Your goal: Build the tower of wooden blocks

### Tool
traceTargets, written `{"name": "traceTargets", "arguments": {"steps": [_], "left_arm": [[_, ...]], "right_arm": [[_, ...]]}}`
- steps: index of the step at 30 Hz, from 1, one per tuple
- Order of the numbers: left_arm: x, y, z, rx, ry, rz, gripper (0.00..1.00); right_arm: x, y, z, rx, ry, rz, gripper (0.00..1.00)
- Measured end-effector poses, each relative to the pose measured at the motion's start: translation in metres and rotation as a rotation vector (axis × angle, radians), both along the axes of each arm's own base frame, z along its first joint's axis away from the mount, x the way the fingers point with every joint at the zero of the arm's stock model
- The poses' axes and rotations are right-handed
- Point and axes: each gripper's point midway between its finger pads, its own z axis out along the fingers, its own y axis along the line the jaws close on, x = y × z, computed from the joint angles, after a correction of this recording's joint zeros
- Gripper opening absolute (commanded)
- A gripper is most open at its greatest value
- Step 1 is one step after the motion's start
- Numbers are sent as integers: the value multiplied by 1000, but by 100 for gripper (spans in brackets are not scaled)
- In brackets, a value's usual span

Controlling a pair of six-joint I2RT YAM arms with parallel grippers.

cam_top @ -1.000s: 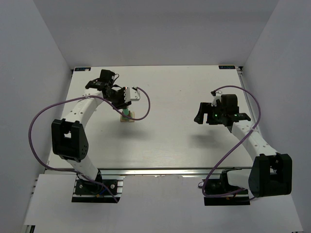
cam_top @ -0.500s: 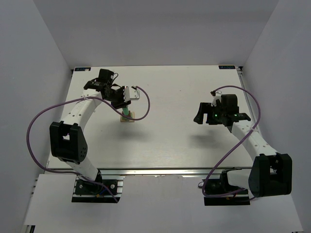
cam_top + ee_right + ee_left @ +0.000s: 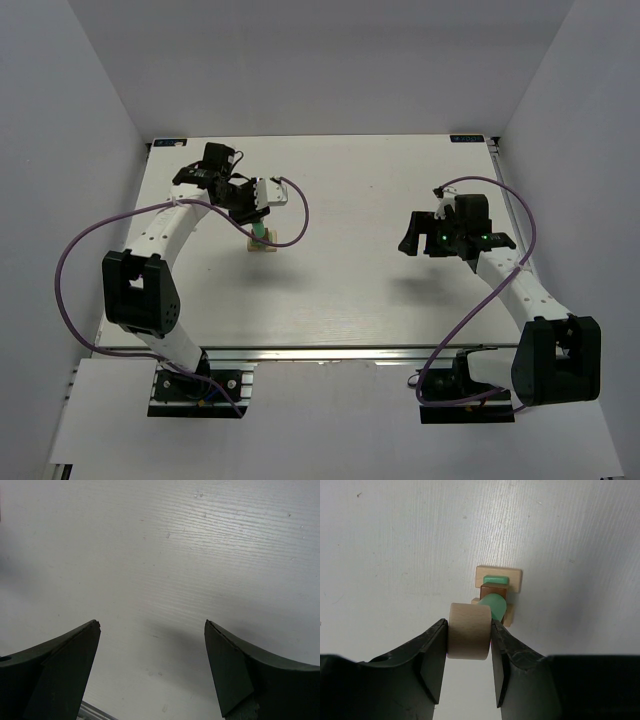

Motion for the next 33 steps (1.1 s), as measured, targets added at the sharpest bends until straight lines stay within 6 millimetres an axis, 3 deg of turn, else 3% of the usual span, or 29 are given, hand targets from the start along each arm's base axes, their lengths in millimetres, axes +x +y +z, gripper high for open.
{"name": "traceTargets", "arguments": {"steps": [28, 33], "left_arm": [[-1, 1, -3, -5, 14, 24, 54], [0, 0, -3, -7, 14, 28, 60]], "right_arm": [[0, 0, 0, -1, 0, 0, 89], [0, 0, 0, -1, 0, -1, 89]]}}
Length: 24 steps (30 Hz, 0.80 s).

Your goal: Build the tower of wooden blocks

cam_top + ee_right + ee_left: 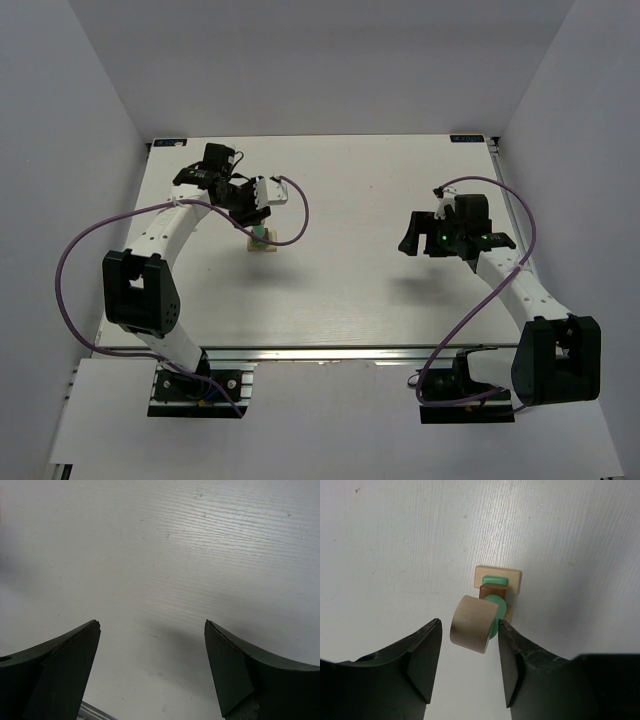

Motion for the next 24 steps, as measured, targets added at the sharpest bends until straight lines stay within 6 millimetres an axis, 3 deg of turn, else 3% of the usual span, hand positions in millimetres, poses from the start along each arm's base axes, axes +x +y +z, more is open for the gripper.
{"name": "traceTargets", "arguments": {"steps": [2, 5, 6, 7, 12, 18, 24], "left_arm": [[0, 0, 0, -2, 4, 3, 71], [-1, 0, 1, -4, 10, 5, 75], [-2, 0, 1, -5, 14, 5, 83], [-4, 0, 2, -3, 15, -3, 98], [-11, 0, 16, -13, -2, -6, 98], [-10, -2, 78, -116, -131, 104, 98], [42, 1, 160, -391, -269, 500, 98]], "right_arm": [[0, 0, 0, 0, 0, 0, 89], [0, 0, 0, 0, 0, 1, 89], [0, 0, 0, 0, 0, 0, 89], [0, 0, 0, 0, 0, 1, 89], [0, 0, 0, 1, 0, 2, 89], [0, 1, 5, 4, -16, 5, 89], [2, -2, 19, 7, -66, -24, 89]]}}
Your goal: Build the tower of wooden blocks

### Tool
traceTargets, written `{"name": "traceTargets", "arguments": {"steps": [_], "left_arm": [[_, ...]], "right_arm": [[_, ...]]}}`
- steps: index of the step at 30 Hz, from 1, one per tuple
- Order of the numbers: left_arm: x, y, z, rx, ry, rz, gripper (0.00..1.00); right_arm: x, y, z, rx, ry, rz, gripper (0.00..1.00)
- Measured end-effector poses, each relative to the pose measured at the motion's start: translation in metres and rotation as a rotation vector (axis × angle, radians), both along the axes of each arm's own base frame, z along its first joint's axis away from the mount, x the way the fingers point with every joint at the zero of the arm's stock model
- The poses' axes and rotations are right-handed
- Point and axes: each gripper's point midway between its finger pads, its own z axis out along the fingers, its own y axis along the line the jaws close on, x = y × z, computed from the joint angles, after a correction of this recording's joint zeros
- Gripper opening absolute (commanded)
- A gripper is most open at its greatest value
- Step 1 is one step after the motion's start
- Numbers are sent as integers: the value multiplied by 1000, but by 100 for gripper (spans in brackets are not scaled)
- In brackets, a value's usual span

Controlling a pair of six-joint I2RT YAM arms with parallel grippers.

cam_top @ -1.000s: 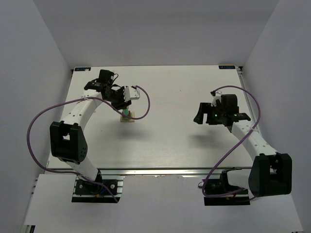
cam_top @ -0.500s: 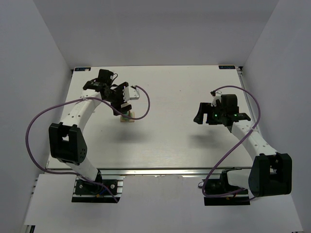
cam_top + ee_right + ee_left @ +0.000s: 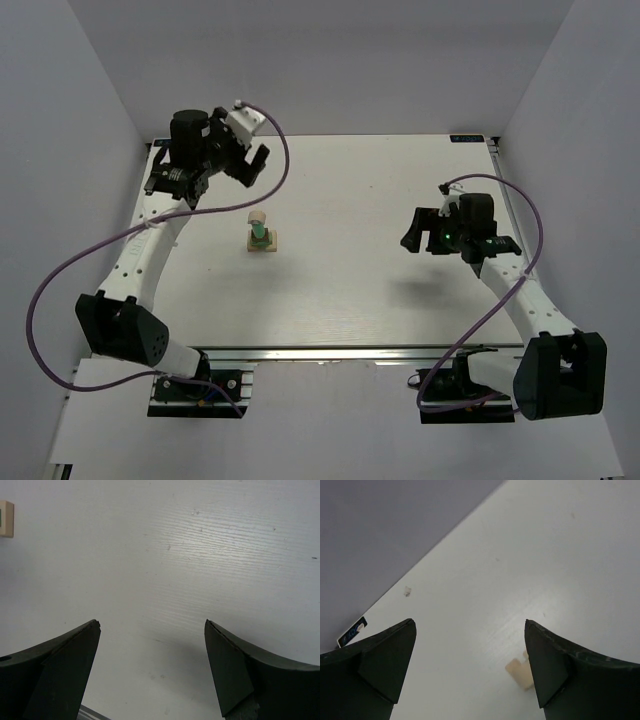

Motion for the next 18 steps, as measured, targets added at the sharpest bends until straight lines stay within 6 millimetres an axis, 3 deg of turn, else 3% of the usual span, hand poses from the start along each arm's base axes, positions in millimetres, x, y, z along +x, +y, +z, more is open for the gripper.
{"name": "traceTargets", "arguments": {"steps": [4, 6, 8, 10, 12, 13, 15, 18], "left_arm": [[34, 27, 26, -281, 11, 396, 98], [40, 51, 17, -399, 51, 634, 98], [35, 76, -4, -497, 85, 839, 98], [12, 100, -40, -528, 130, 1002, 98], [-26, 124, -79, -529, 166, 1153, 98], [-42, 132, -88, -527, 173, 1199, 98], [-75, 148, -91, -560, 145, 1281, 98], [-100, 165, -64, -673, 35, 1350, 98]], "right_arm": [[4, -5, 6, 0, -19, -59, 89], [7, -9, 10, 0, -30, -93, 89], [9, -13, 15, 0, -47, -127, 89], [10, -17, 22, 0, -76, -159, 89], [11, -20, 28, 3, -107, -185, 89], [10, -21, 30, 4, -116, -193, 89], [9, -23, 32, 4, -130, -206, 89], [7, -27, 32, -4, -148, -224, 89]]}}
